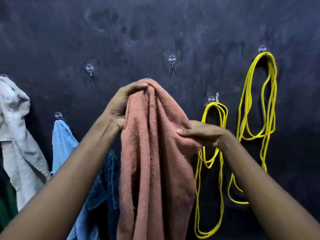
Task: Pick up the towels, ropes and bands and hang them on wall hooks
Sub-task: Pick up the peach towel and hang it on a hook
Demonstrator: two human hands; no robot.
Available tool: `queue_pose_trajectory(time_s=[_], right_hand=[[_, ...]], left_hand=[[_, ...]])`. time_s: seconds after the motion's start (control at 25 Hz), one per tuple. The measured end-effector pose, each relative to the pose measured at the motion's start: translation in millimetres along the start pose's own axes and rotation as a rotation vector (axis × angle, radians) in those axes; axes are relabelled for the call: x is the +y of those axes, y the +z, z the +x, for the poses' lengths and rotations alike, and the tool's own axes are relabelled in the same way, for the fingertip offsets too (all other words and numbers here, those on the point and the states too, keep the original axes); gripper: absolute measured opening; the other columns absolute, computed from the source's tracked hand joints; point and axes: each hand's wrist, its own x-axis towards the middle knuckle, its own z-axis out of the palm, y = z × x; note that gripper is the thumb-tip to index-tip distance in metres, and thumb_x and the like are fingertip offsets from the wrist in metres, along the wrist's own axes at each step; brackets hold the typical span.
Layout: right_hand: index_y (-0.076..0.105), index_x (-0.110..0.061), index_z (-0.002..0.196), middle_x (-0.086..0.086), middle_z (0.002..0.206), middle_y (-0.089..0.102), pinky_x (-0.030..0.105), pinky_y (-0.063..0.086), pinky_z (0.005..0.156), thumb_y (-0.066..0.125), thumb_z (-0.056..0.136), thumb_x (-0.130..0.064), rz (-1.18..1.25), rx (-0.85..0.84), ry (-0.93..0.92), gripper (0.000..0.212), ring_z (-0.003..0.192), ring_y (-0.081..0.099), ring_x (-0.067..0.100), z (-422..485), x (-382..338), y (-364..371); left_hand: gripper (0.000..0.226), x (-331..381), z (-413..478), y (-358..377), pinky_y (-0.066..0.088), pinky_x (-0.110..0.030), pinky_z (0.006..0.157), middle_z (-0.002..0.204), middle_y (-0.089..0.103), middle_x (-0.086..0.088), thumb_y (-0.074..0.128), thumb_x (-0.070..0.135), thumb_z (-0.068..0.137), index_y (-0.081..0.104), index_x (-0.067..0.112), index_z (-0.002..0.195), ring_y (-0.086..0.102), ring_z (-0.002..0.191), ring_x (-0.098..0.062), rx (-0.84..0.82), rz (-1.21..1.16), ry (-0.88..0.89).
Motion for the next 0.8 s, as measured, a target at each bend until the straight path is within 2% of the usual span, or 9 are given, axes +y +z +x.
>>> queue_pose_trajectory(time_s=[0.08,0.16,0.24,0.28,0.4,0.48,0.6,0.68,0.8], right_hand=[[0.072,-0.016,0.084,0.004,0.082,0.063,0.021,0.048,0.066,0.069,0.087,-0.023,0.043,-0.062,-0.022,0.009,0.072,0.057,0.008,5,19,2],[0.071,-0.014,0.104,0.016,0.099,0.055,0.03,0.049,0.078,0.07,0.089,-0.032,0.187,0.013,-0.105,0.024,0.083,0.053,0.015,15,25,-1],[0.063,-0.01,0.128,0.019,0.124,0.059,0.037,0.051,0.097,0.056,0.098,-0.024,0.325,0.145,-0.201,0.034,0.101,0.061,0.021,23,8,-1],[0.061,-0.007,0.13,0.018,0.127,0.061,0.036,0.05,0.098,0.051,0.099,-0.019,0.328,0.195,-0.246,0.034,0.104,0.062,0.022,26,-4,-2],[0.064,-0.007,0.118,0.007,0.103,0.07,0.026,0.056,0.08,0.045,0.099,-0.01,0.269,0.3,-0.317,0.026,0.087,0.068,0.014,25,-38,-8],[0.064,-0.011,0.118,0.004,0.096,0.071,0.022,0.056,0.073,0.045,0.1,-0.011,0.254,0.328,-0.338,0.026,0.079,0.067,0.01,18,-52,-20],[0.064,-0.003,0.12,0.013,0.107,0.067,0.032,0.05,0.087,0.051,0.1,-0.018,0.119,0.331,-0.36,0.028,0.093,0.061,0.02,9,-74,-29],[0.064,0.0,0.114,0.017,0.104,0.063,0.037,0.046,0.089,0.054,0.099,-0.02,0.038,0.292,-0.366,0.027,0.093,0.057,0.025,10,-89,-21],[0.061,0.001,0.113,0.022,0.102,0.061,0.037,0.051,0.084,0.052,0.1,-0.018,-0.003,0.192,-0.419,0.024,0.09,0.059,0.027,14,-104,-2]], left_hand=[[0.014,-1,5,-14,0.052,-0.037,0.093,0.087,0.067,-0.006,0.053,0.016,0.092,0.067,0.013,0.091,0.063,0.086,-0.021,0.054,-0.117,0.103],[0.01,9,4,-29,0.052,-0.036,0.094,0.086,0.067,-0.004,0.059,0.02,0.09,0.067,0.014,0.09,0.063,0.087,-0.018,0.037,-0.087,0.107],[0.014,11,1,-34,0.057,-0.034,0.08,0.085,0.069,-0.01,0.059,0.013,0.087,0.068,0.006,0.097,0.068,0.078,-0.019,0.099,0.102,0.006],[0.022,8,1,-32,0.059,-0.034,0.074,0.09,0.069,-0.015,0.061,0.008,0.085,0.066,0.001,0.105,0.069,0.076,-0.021,0.154,0.217,-0.059],[0.029,8,9,-30,0.054,-0.023,0.068,0.093,0.069,-0.008,0.072,0.01,0.073,0.065,0.005,0.101,0.064,0.076,-0.015,0.321,0.805,0.034],[0.06,22,13,-32,0.052,-0.03,0.079,0.106,0.065,-0.007,0.083,0.031,0.067,0.054,0.008,0.114,0.061,0.091,-0.018,0.415,1.253,0.041],[0.11,28,11,-18,0.045,-0.04,0.101,0.135,0.047,-0.013,0.087,0.055,0.058,0.028,0.011,0.139,0.052,0.121,-0.027,0.428,1.582,-0.166],[0.115,16,13,3,0.041,-0.04,0.108,0.142,0.038,-0.011,0.085,0.058,0.057,0.021,0.026,0.147,0.047,0.127,-0.025,0.284,1.574,-0.034],[0.078,-2,17,26,0.047,-0.036,0.105,0.133,0.057,0.001,0.081,0.048,0.072,0.045,0.032,0.14,0.06,0.116,-0.011,0.02,1.26,0.144]])
